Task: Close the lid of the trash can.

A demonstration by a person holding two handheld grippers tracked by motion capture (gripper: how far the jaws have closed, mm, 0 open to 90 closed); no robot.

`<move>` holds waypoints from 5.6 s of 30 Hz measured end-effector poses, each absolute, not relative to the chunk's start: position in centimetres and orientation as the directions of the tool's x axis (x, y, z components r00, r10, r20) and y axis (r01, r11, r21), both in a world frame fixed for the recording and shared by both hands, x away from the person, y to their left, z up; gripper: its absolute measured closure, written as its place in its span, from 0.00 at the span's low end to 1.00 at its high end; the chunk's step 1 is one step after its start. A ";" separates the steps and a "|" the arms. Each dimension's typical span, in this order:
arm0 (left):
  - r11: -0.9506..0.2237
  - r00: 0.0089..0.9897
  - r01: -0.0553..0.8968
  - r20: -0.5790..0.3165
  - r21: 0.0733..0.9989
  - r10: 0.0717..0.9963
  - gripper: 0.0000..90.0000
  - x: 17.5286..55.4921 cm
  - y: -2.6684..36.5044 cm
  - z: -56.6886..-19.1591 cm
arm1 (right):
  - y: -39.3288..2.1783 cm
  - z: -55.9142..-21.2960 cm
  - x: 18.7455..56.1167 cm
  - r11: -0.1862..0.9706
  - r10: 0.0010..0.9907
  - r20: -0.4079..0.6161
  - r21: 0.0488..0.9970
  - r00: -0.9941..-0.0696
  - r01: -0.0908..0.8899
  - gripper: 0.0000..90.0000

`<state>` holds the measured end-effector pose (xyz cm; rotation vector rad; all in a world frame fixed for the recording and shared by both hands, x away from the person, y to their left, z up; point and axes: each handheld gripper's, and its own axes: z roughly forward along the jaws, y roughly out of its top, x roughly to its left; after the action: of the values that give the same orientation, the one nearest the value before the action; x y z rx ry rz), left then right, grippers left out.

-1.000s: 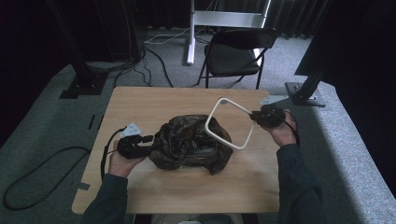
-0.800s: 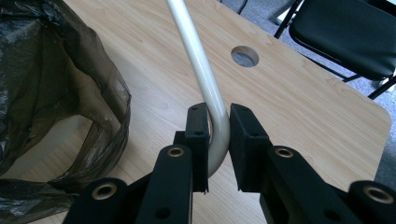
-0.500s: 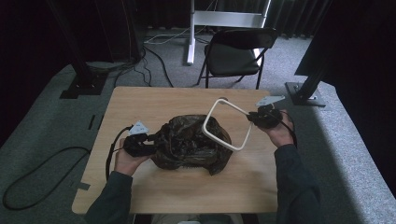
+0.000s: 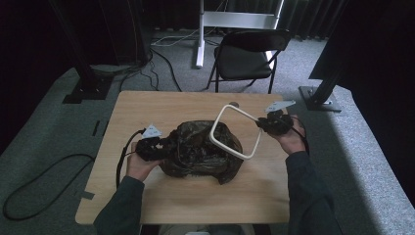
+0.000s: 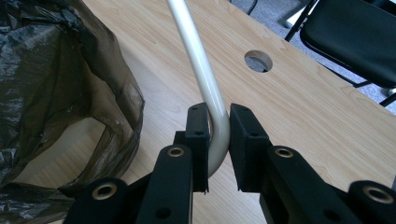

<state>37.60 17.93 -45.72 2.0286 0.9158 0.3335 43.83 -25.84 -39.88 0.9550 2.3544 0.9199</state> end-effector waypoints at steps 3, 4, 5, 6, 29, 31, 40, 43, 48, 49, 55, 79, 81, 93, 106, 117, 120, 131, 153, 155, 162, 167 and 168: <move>-0.351 0.693 0.479 -0.102 0.804 0.713 0.56 37.9 17.8 -45.8 | -25.7 -39.8 43.8 0.542 0.730 -0.141 0.716 -0.669 0.441 0.88; -0.349 0.690 0.480 -0.101 0.805 0.716 0.57 37.9 17.8 -45.8 | -25.7 -39.8 43.8 0.544 0.729 -0.142 0.714 -0.670 0.440 0.88; -0.346 0.689 0.480 -0.103 0.806 0.717 0.57 38.0 17.8 -45.9 | -25.6 -39.8 43.8 0.545 0.728 -0.143 0.714 -0.671 0.440 0.88; -0.341 0.689 0.482 -0.109 0.807 0.716 0.57 38.1 17.8 -45.9 | -25.6 -39.7 43.8 0.546 0.727 -0.144 0.714 -0.672 0.438 0.88; -0.359 0.707 0.460 -0.090 0.812 0.702 0.58 38.7 16.4 -45.7 | -24.8 -38.7 43.4 0.573 0.694 -0.165 0.716 -0.701 0.399 0.88; -0.360 0.709 0.459 -0.090 0.812 0.700 0.58 38.7 16.3 -45.7 | -24.5 -38.6 43.4 0.580 0.686 -0.167 0.713 -0.708 0.394 0.88; -0.355 0.711 0.456 -0.094 0.816 0.696 0.58 38.6 16.1 -45.7 | -23.7 -38.3 43.3 0.587 0.670 -0.166 0.716 -0.724 0.378 0.88; -0.358 0.716 0.453 -0.094 0.817 0.692 0.58 38.6 15.9 -45.7 | -23.5 -38.3 43.3 0.587 0.663 -0.162 0.719 -0.731 0.373 0.88; -0.359 0.721 0.450 -0.095 0.818 0.687 0.58 38.6 15.7 -45.7 | -23.0 -38.3 43.3 0.589 0.649 -0.153 0.722 -0.746 0.364 0.88; -0.359 0.721 0.449 -0.094 0.818 0.686 0.58 38.6 15.8 -45.7 | -22.8 -38.3 43.3 0.590 0.646 -0.153 0.722 -0.748 0.362 0.88; -0.353 0.722 0.441 -0.094 0.825 0.685 0.57 38.4 16.0 -45.6 | -22.3 -38.1 43.2 0.592 0.628 -0.145 0.727 -0.765 0.349 0.88; -0.316 0.724 0.419 -0.102 0.851 0.682 0.57 37.6 17.0 -44.2 | -19.4 -37.9 43.5 0.608 0.566 -0.134 0.734 -0.813 0.302 0.88; -0.318 0.726 0.418 -0.102 0.851 0.681 0.57 37.5 17.1 -44.1 | -19.1 -37.9 43.6 0.612 0.560 -0.133 0.732 -0.818 0.299 0.88; -0.311 0.732 0.417 -0.112 0.854 0.672 0.57 37.3 17.2 -43.9 | -18.0 -38.1 43.9 0.627 0.539 -0.133 0.722 -0.832 0.291 0.88; -0.321 0.739 0.416 -0.111 0.851 0.664 0.57 37.3 16.9 -44.0 | -17.3 -38.8 44.4 0.630 0.531 -0.115 0.716 -0.839 0.301 0.88; -0.309 0.732 0.414 -0.111 0.857 0.673 0.57 37.1 17.2 -43.7 | -16.9 -39.3 44.6 0.630 0.534 -0.108 0.712 -0.838 0.309 0.89; -0.306 0.729 0.414 -0.111 0.857 0.676 0.57 37.1 17.4 -43.7 | -16.7 -39.4 44.6 0.625 0.538 -0.103 0.714 -0.836 0.315 0.89; -0.288 0.731 0.392 -0.106 0.873 0.674 0.57 36.7 17.6 -42.7 | -17.7 -38.4 44.1 0.573 0.567 -0.094 0.759 -0.818 0.310 0.82; -0.308 0.766 0.338 -0.071 0.889 0.638 0.56 36.0 16.0 -41.3 | -20.4 -40.6 42.3 0.599 0.578 -0.098 0.725 -0.810 0.340 0.80; -0.312 0.769 0.339 -0.070 0.887 0.636 0.56 36.0 15.8 -41.4 | -20.3 -40.6 42.3 0.601 0.575 -0.100 0.724 -0.812 0.337 0.80; -0.317 0.771 0.342 -0.071 0.885 0.632 0.56 36.0 15.6 -41.5 | -20.1 -40.5 42.3 0.597 0.572 -0.096 0.730 -0.815 0.332 0.80; -0.326 0.774 0.342 -0.067 0.881 0.630 0.56 36.0 15.5 -41.7 | -20.1 -40.5 42.3 0.599 0.568 -0.096 0.729 -0.817 0.330 0.80; -0.329 0.773 0.346 -0.068 0.879 0.630 0.56 36.0 15.5 -41.7 | -20.0 -40.5 42.3 0.599 0.567 -0.096 0.730 -0.818 0.330 0.80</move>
<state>36.01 15.48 -41.74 1.9457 0.7377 0.3502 42.27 -20.04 -40.49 0.7284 2.5109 1.0505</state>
